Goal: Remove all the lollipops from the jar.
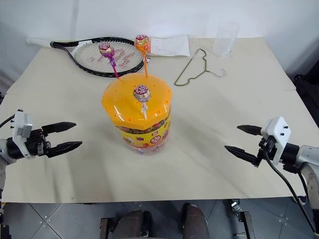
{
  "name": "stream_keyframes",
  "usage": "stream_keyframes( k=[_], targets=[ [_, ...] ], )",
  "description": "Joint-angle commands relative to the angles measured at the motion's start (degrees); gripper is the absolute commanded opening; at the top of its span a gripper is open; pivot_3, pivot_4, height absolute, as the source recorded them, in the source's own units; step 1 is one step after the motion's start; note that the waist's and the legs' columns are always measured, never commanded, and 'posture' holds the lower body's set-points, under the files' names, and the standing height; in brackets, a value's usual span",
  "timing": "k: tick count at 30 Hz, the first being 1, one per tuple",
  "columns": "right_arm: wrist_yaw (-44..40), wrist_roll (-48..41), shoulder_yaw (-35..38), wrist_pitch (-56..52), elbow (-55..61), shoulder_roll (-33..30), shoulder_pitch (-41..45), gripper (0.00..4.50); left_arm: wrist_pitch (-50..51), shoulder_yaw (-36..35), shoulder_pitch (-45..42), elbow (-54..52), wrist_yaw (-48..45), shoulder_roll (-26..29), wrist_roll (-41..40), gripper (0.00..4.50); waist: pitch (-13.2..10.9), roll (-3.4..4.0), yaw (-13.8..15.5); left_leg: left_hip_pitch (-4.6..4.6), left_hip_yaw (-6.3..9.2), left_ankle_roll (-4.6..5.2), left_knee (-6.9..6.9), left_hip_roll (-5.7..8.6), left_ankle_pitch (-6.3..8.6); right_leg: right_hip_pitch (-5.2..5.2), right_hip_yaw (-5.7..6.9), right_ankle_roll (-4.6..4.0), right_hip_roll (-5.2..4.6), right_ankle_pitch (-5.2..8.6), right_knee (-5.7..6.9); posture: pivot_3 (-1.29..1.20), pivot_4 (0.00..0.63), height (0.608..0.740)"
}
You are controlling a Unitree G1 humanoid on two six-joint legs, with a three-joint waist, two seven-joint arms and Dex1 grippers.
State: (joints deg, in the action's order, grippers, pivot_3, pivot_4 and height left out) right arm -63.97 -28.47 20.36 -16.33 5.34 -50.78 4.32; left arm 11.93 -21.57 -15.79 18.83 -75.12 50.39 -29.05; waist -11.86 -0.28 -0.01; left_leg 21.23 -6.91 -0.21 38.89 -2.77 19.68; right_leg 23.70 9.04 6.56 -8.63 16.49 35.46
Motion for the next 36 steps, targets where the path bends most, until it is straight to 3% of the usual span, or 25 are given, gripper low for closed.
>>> stream_keyframes(
  k=[1,7,14,23,31,36],
  targets=[
    [-0.64,-0.92,1.52,0.51,0.43,-1.13,1.15,4.48,-1.83,-1.44,0.62,-0.60,-0.52,1.60,0.04,4.50,0.00,0.00,-0.02,0.00,0.00,0.02,0.06,-0.01,0.03,0.00,-0.01,0.00,0.00,0.00,0.05,0.00,0.150,0.740],
    [-0.81,-1.14,1.46,0.03,0.30,-0.90,2.14,4.48,7.84,-2.28,0.95,-2.67,4.50,3.45,-1.21,4.50,0.01,-0.01,-0.05,0.00,0.02,0.05,0.18,-0.04,0.06,-0.01,-0.03,-0.07,0.00,-0.04,0.15,0.00,0.150,0.740],
    [-1.59,-1.93,1.48,-0.75,0.74,-1.18,3.01,4.48,10.00,-3.69,-0.72,-4.35,6.43,4.05,-2.41,4.50,0.02,-0.03,0.00,0.00,0.01,0.05,0.20,-0.04,0.06,0.00,-0.04,-0.07,0.00,-0.05,0.17,0.00,0.150,0.740],
    [-1.93,-10.40,5.82,-7.07,4.39,-3.28,8.20,4.48,9.85,2.81,-22.91,-0.59,-1.01,5.13,-3.33,4.50,0.07,-0.15,0.32,0.02,0.00,0.05,0.31,-0.03,0.06,-0.01,-0.05,-0.11,0.01,-0.08,0.23,0.00,0.150,0.740],
    [-0.21,-18.18,8.06,-12.84,11.13,-3.72,11.01,4.48,12.66,12.97,-40.27,5.84,-8.45,-0.19,-1.77,4.50,0.08,-0.20,0.40,0.05,-0.01,0.06,0.35,-0.02,0.05,-0.01,-0.03,-0.10,0.04,-0.08,0.24,0.00,0.150,0.740],
    [3.36,-21.44,8.92,-14.53,14.55,-2.91,12.84,4.48,10.48,15.58,-48.65,12.98,-8.67,-6.07,0.17,4.50,0.08,-0.22,0.58,0.07,-0.01,0.06,0.37,-0.02,0.05,0.00,-0.03,-0.09,0.04,-0.08,0.23,0.00,0.150,0.740]
  ],
)
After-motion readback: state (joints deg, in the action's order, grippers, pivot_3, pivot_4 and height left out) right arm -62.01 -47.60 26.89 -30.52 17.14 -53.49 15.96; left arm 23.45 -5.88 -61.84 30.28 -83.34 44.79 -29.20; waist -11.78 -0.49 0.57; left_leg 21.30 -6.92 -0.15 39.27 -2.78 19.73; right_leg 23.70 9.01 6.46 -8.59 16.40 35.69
